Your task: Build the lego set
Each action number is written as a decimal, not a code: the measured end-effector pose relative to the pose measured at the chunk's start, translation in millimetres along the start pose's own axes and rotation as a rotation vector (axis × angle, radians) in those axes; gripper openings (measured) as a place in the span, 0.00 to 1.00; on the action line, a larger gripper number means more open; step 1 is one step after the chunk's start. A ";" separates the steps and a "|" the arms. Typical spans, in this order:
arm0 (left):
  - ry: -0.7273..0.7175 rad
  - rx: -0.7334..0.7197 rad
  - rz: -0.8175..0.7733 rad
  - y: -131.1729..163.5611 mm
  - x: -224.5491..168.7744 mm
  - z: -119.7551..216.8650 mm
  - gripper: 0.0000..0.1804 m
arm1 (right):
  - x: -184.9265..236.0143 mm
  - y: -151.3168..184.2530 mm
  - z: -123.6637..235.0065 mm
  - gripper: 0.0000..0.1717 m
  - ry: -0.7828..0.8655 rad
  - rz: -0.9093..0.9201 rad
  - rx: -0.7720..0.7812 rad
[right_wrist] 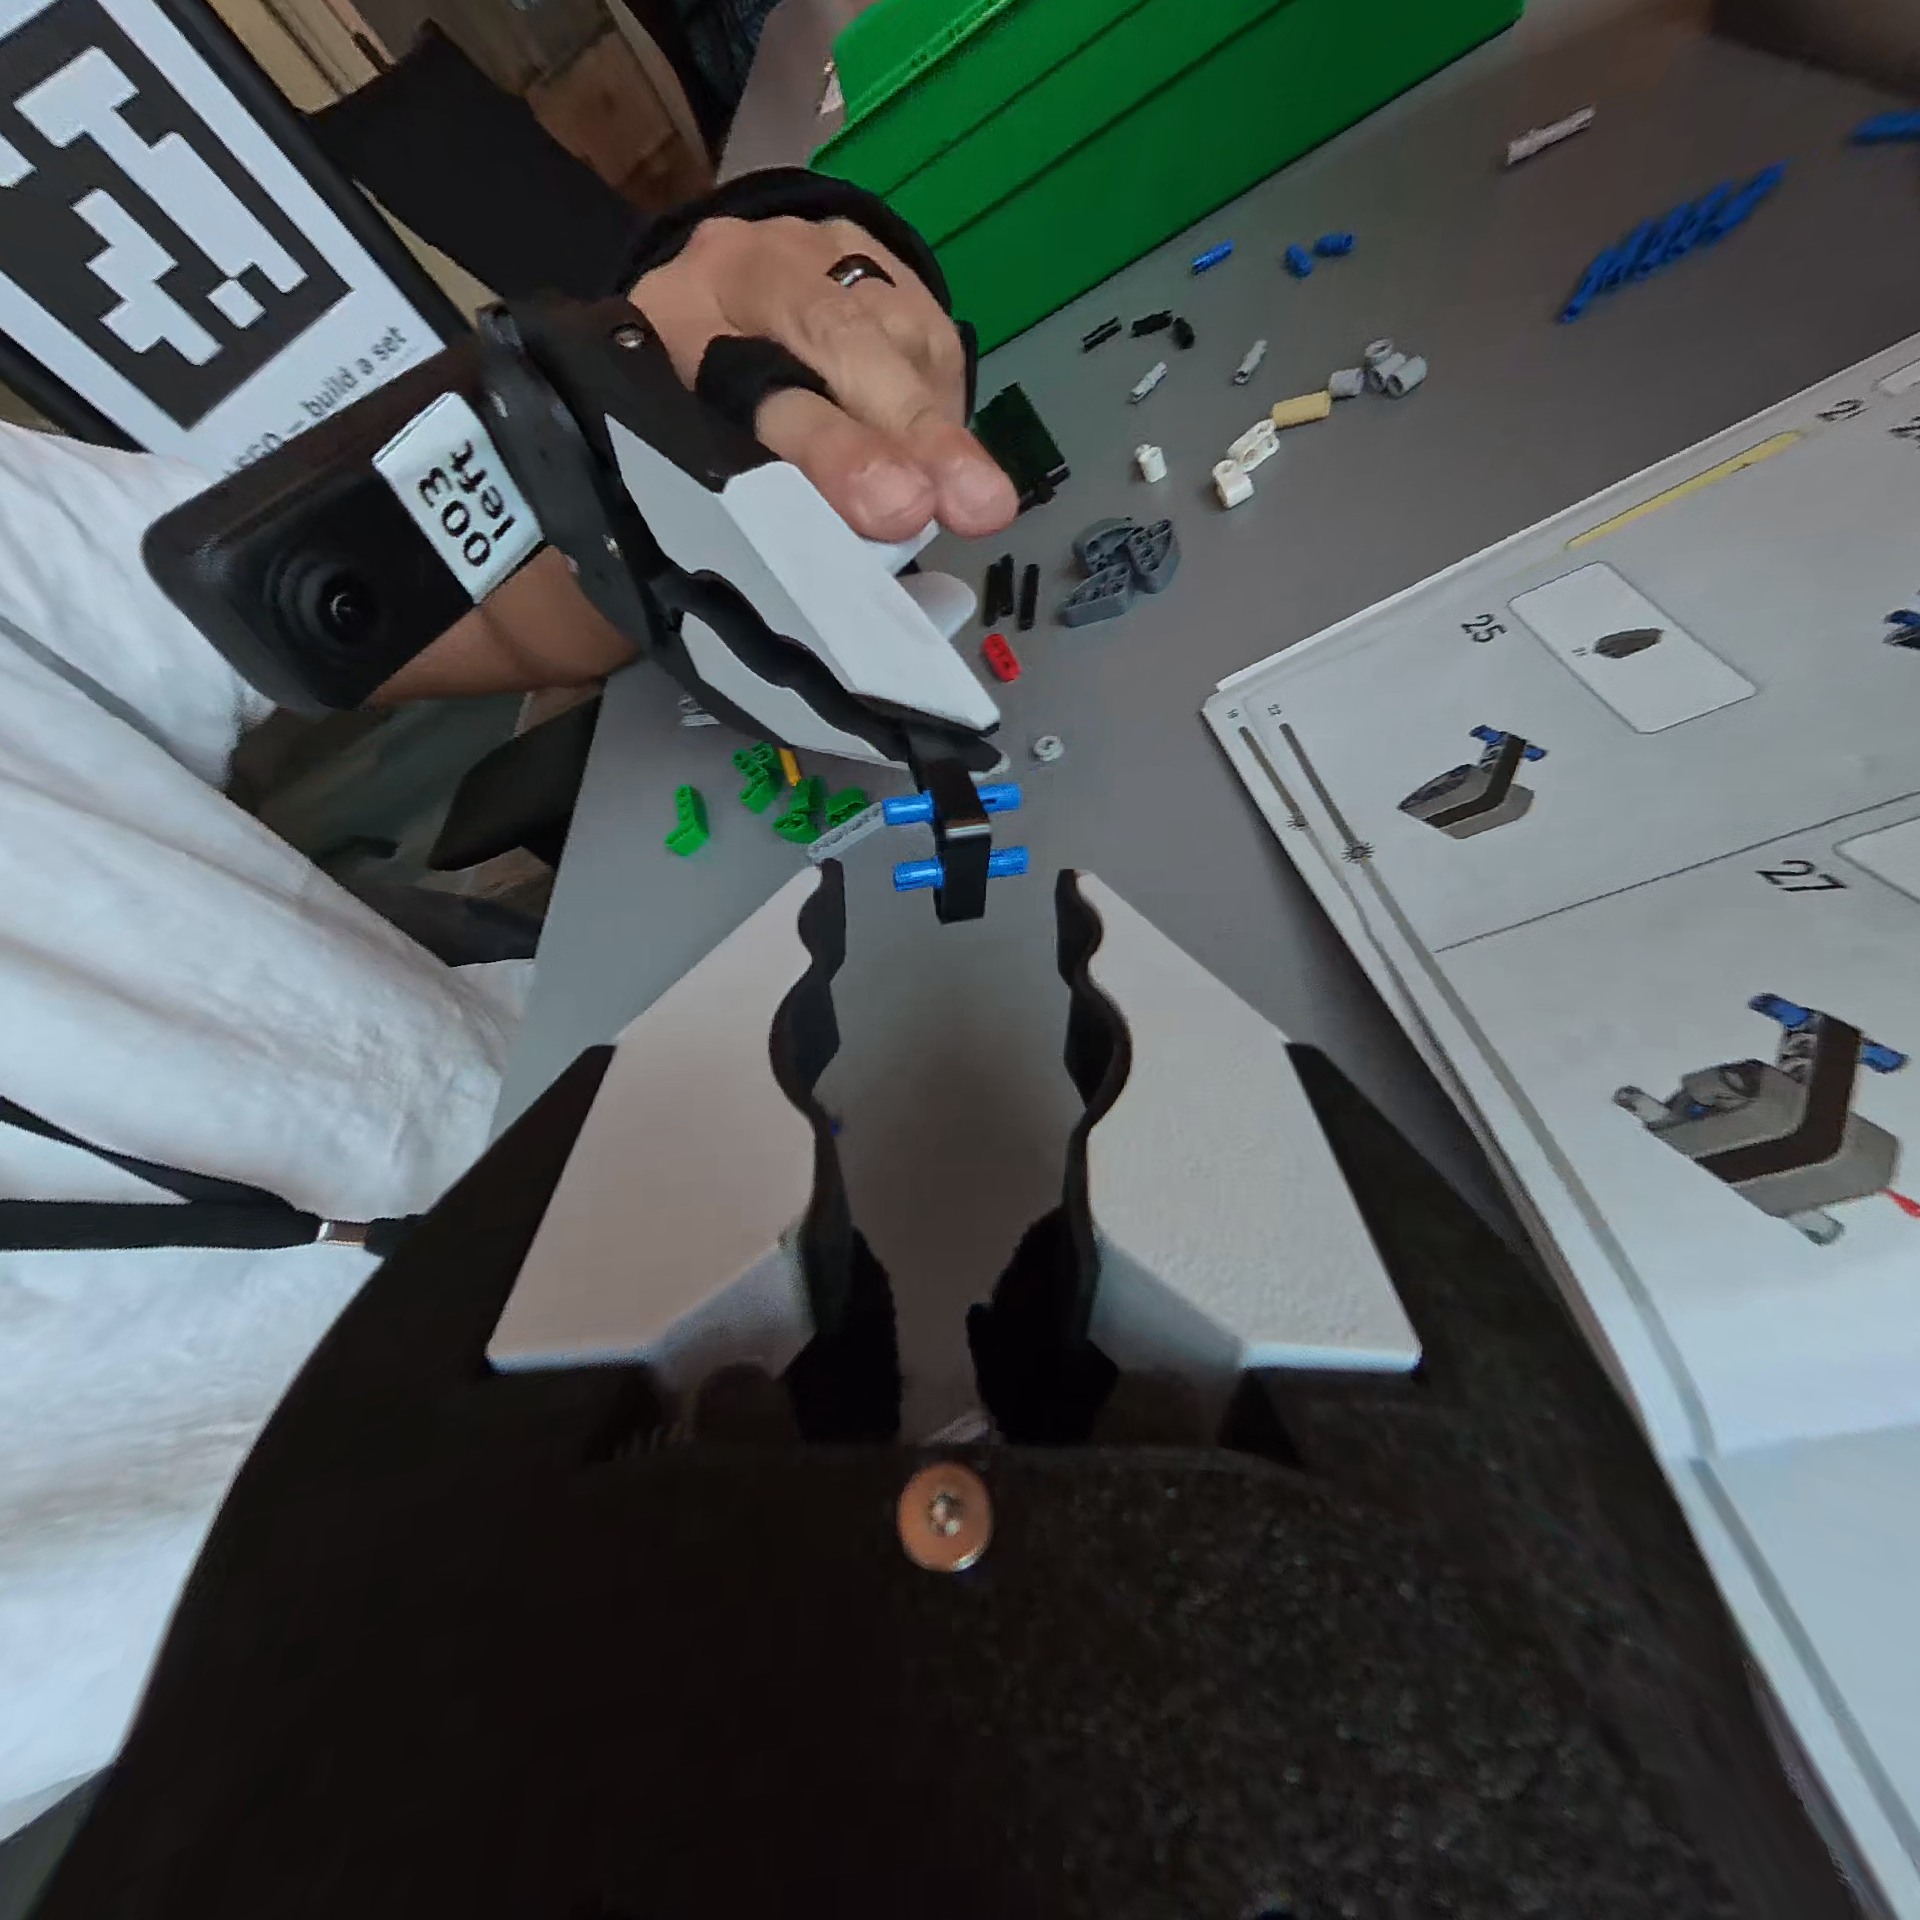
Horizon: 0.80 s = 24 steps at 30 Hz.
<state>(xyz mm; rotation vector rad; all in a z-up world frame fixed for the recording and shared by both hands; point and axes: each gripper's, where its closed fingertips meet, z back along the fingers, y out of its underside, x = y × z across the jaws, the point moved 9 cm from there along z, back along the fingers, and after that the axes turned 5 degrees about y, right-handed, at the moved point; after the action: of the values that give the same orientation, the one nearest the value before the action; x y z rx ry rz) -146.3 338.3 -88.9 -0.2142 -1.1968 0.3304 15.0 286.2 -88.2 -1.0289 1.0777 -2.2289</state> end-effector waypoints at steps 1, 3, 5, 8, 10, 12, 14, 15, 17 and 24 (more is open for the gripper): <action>0.000 -0.017 -0.005 -1.2 -0.5 0.6 0.03 | 2.2 0.6 -1.3 0.20 -0.041 -0.005 -0.001; -0.004 -0.044 -0.016 -2.4 -1.1 1.5 0.03 | 3.5 -0.1 -1.2 0.18 -0.078 -0.023 -0.021; -0.004 -0.086 -0.033 -4.5 -2.4 2.1 0.03 | 4.8 -0.4 -0.3 0.16 -0.122 -0.042 -0.035; -0.002 -0.101 -0.046 -6.6 -5.4 0.8 0.03 | 6.3 -0.7 -0.5 0.14 -0.144 -0.052 -0.045; -0.004 -0.088 -0.044 -6.5 -5.3 -0.2 0.03 | 5.6 -0.1 -0.6 0.14 -0.131 -0.047 -0.037; -0.008 -0.087 -0.036 -5.4 -4.7 -0.6 0.03 | 5.3 -0.9 -0.4 0.14 -0.125 -0.050 -0.040; -0.011 -0.067 -0.002 -3.7 -3.8 -1.8 0.03 | 4.4 -1.4 -0.7 0.14 -0.106 -0.046 -0.044; -0.010 -0.052 0.019 -3.4 -3.7 -2.9 0.03 | 3.5 -1.6 -0.7 0.14 -0.092 -0.045 -0.046; 0.000 -0.017 0.061 -2.6 -4.0 -4.9 0.03 | 1.4 -2.1 0.4 0.14 -0.077 -0.054 -0.044; 0.050 0.061 0.319 18.3 10.9 -3.4 0.05 | -21.1 -9.6 27.7 0.13 0.119 -0.058 -0.126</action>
<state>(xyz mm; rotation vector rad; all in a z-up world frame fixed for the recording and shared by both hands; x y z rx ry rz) -142.1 359.4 -86.6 -0.3596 -1.1009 0.6351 49.0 293.0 -78.0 -1.0002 1.2687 -2.3188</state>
